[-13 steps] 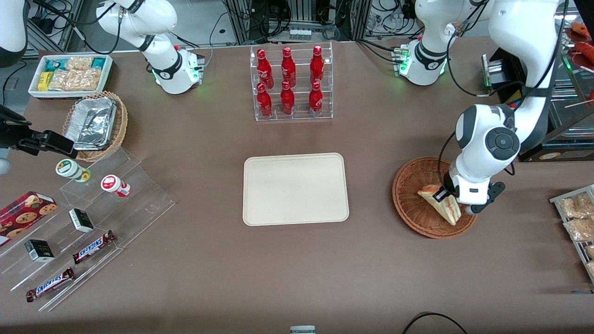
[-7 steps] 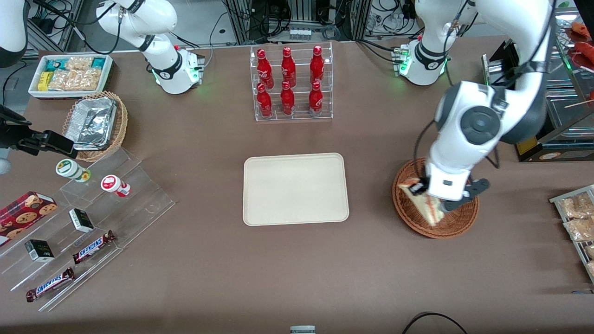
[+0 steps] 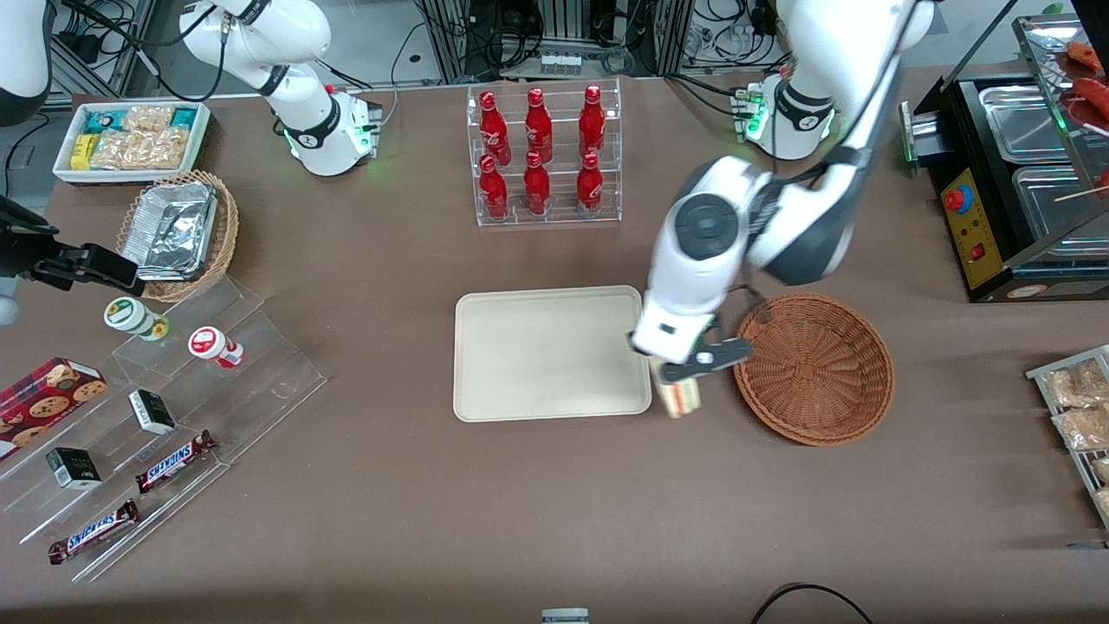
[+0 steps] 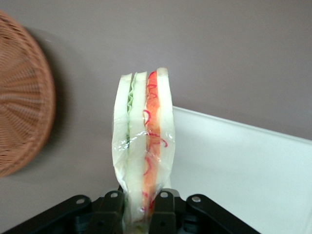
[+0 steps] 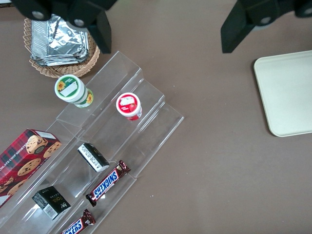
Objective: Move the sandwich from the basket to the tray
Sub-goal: 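Carry the held sandwich with the left gripper over the cream tray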
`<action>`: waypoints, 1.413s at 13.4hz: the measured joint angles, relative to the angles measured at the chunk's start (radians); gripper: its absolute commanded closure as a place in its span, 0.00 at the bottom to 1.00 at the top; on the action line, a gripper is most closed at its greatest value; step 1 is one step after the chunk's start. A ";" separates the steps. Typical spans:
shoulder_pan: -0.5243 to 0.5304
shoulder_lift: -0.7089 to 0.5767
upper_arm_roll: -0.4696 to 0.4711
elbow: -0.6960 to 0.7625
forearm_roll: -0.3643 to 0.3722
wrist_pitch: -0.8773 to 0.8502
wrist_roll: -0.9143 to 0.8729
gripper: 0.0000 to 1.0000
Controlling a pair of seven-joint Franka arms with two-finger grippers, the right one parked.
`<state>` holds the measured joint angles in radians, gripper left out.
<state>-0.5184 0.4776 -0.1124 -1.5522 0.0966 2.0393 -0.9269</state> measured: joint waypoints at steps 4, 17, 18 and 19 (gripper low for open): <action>-0.101 0.097 0.000 0.082 0.006 0.014 -0.001 1.00; -0.222 0.262 0.000 0.097 0.079 0.236 -0.001 1.00; -0.230 0.272 0.000 0.097 0.079 0.240 -0.001 1.00; -0.238 0.281 0.000 0.098 0.079 0.241 -0.001 1.00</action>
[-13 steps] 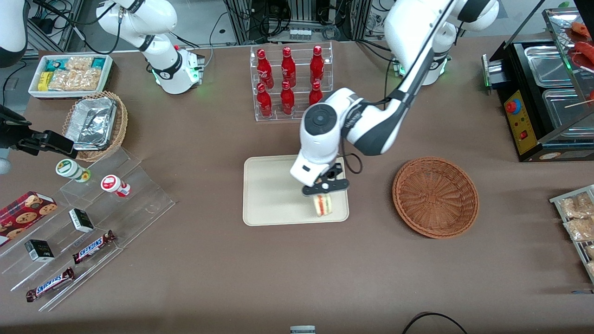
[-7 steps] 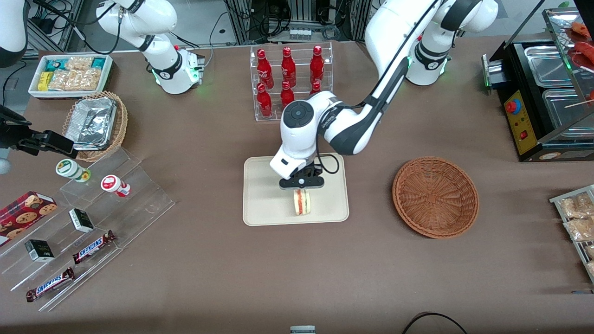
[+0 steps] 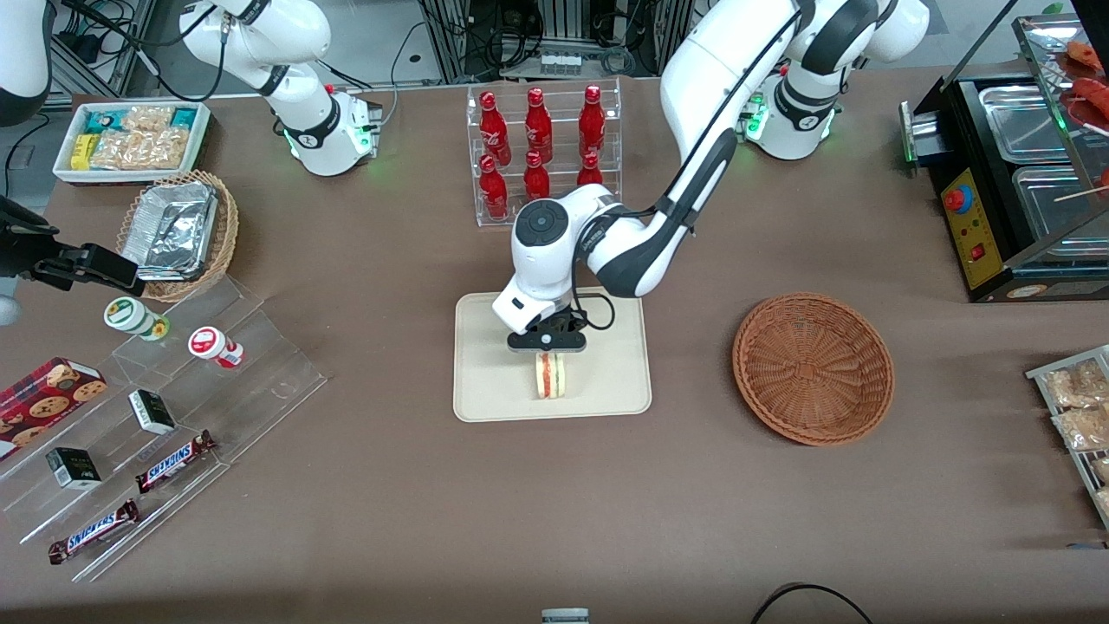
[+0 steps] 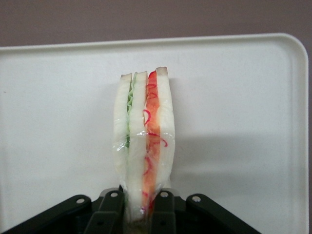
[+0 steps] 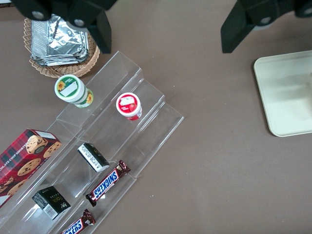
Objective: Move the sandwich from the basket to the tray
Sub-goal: 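Carry the held sandwich with the left gripper over the cream tray, then lower the sandwich onto the tray and open the left gripper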
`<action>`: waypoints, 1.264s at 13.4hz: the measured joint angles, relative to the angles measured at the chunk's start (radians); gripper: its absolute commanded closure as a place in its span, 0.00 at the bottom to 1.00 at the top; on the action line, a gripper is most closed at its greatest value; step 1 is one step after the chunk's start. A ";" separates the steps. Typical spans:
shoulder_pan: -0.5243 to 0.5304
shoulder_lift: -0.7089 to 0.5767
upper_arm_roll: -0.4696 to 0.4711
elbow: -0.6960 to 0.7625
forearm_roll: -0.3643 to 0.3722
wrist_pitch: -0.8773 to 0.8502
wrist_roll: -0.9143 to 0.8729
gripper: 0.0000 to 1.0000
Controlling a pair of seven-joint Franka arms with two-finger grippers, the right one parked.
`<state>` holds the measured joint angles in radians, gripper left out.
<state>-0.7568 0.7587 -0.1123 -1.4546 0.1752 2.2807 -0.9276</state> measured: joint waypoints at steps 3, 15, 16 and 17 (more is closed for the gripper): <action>-0.018 0.015 0.000 0.000 0.000 0.001 -0.001 0.09; -0.003 -0.090 0.026 0.058 0.000 -0.120 -0.040 0.00; 0.010 -0.125 0.030 0.059 0.000 -0.157 -0.053 0.00; 0.031 -0.163 0.032 0.059 0.000 -0.199 -0.057 0.00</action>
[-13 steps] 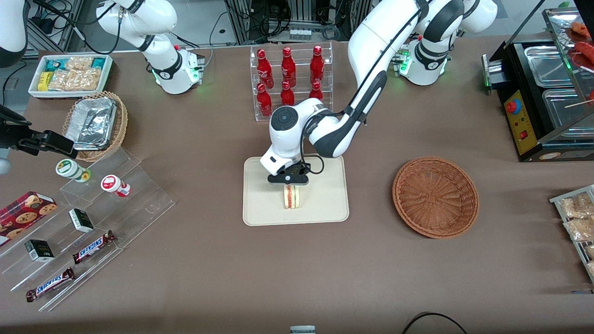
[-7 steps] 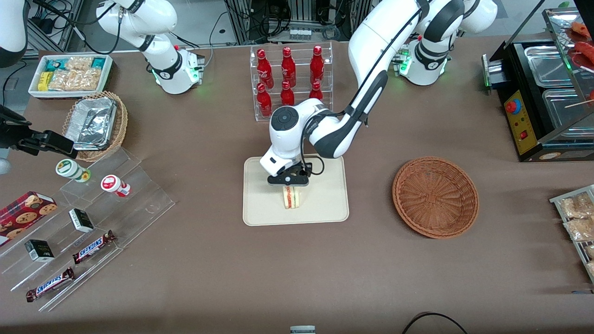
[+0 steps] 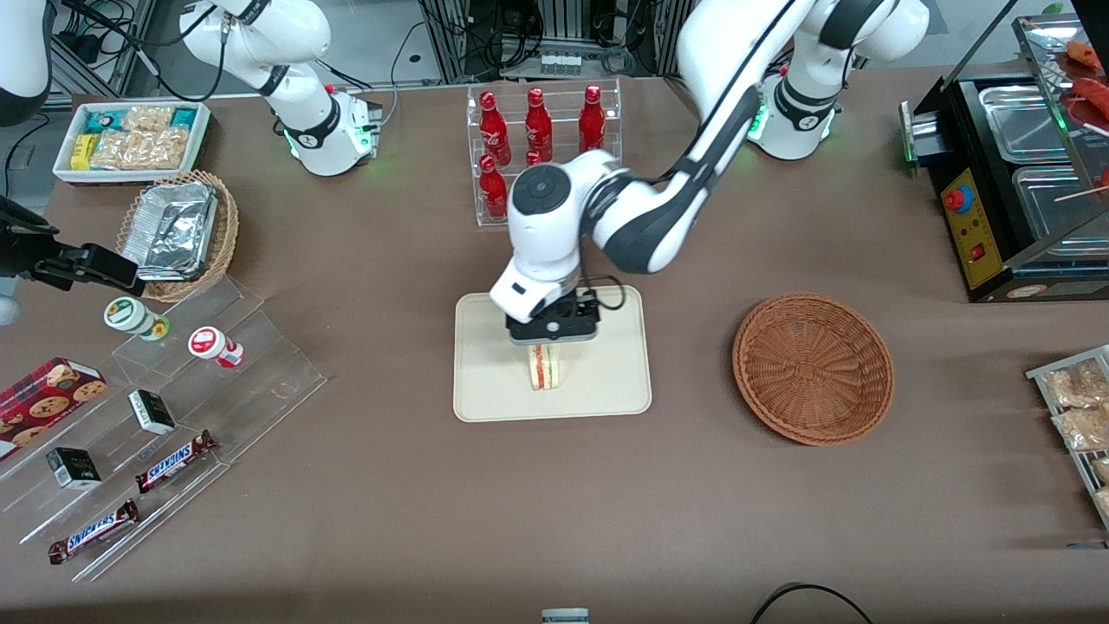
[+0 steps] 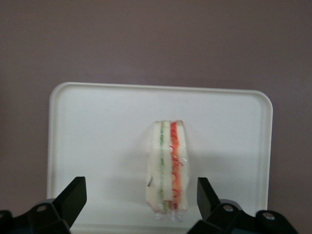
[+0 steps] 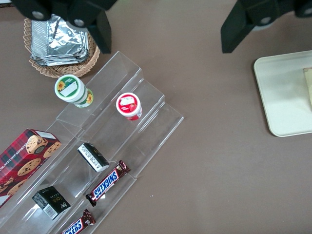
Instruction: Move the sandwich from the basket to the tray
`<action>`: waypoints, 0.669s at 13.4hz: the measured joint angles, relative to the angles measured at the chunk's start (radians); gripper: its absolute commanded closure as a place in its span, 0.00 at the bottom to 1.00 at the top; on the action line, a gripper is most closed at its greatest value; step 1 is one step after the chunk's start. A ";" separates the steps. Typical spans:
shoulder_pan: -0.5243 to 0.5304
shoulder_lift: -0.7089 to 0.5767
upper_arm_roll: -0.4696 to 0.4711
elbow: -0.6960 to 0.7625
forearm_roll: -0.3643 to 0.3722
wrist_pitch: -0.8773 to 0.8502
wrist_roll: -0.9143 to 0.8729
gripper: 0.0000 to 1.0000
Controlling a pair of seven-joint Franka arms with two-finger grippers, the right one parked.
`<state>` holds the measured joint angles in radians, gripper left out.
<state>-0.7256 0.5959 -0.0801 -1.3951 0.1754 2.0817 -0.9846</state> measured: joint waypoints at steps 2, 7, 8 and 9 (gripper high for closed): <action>0.056 -0.078 0.002 0.000 0.000 -0.086 0.000 0.00; 0.204 -0.247 0.003 -0.031 -0.035 -0.217 0.068 0.00; 0.235 -0.274 0.003 -0.039 -0.053 -0.254 0.116 0.00; 0.266 -0.297 0.003 -0.044 -0.064 -0.285 0.165 0.00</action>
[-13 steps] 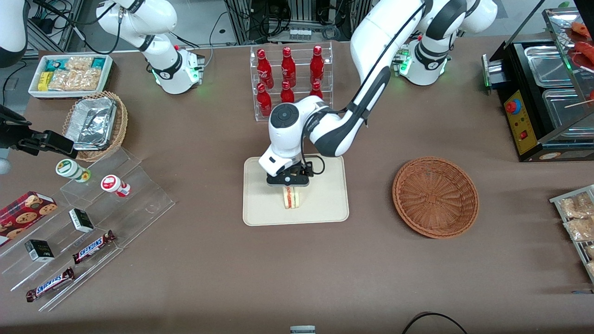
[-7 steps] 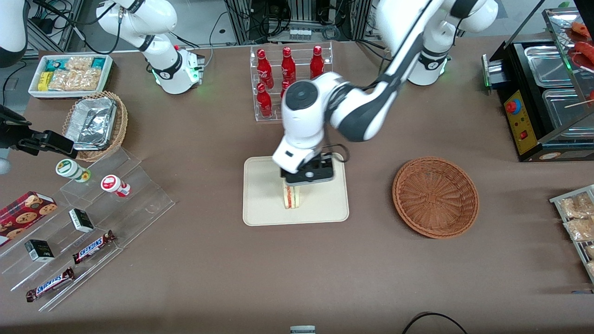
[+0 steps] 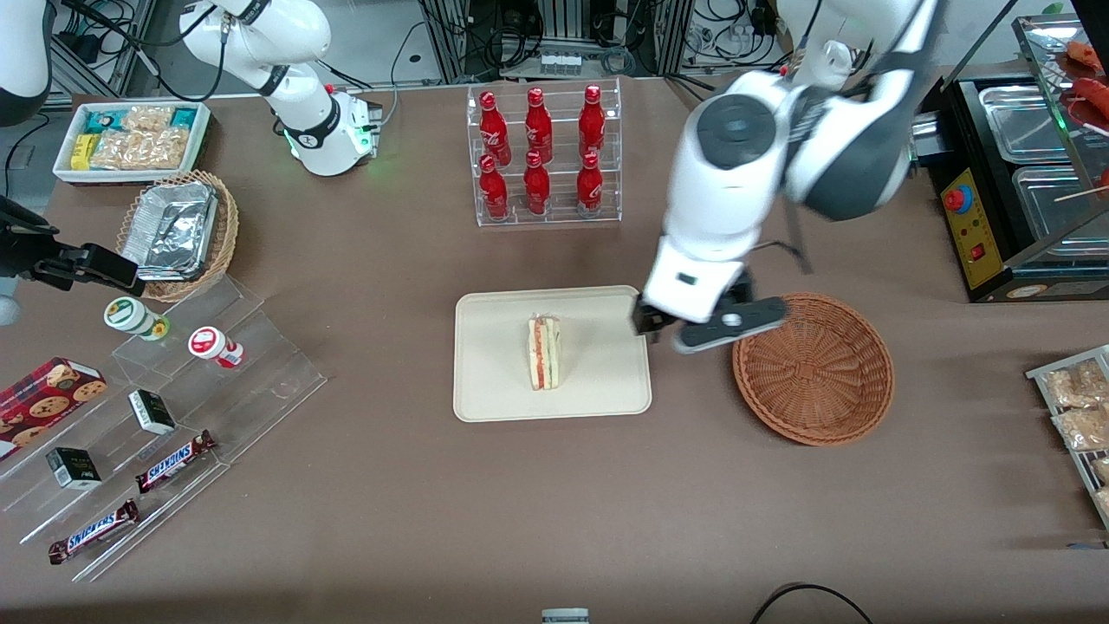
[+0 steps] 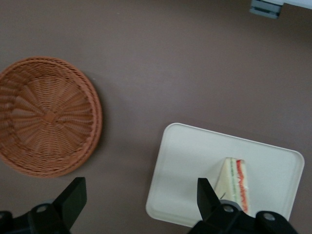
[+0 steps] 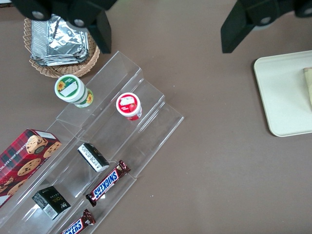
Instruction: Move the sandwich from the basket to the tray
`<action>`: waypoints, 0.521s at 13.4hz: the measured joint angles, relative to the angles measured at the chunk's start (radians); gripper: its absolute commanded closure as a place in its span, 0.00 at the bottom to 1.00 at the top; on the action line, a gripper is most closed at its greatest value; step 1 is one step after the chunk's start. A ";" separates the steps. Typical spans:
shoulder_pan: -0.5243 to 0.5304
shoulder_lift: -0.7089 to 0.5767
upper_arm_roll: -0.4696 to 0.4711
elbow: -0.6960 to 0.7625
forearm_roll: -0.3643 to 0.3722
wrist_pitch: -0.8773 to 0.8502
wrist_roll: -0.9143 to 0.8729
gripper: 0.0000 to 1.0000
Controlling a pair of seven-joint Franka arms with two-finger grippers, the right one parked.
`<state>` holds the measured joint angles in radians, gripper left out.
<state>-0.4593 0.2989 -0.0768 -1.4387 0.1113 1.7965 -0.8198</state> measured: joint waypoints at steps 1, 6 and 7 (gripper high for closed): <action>0.031 -0.019 0.000 -0.003 -0.004 -0.026 0.046 0.00; 0.190 -0.083 0.001 -0.016 -0.037 -0.108 0.276 0.00; 0.223 -0.094 0.001 -0.020 -0.045 -0.123 0.330 0.00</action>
<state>-0.2360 0.2045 -0.0756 -1.4590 0.0666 1.6738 -0.4900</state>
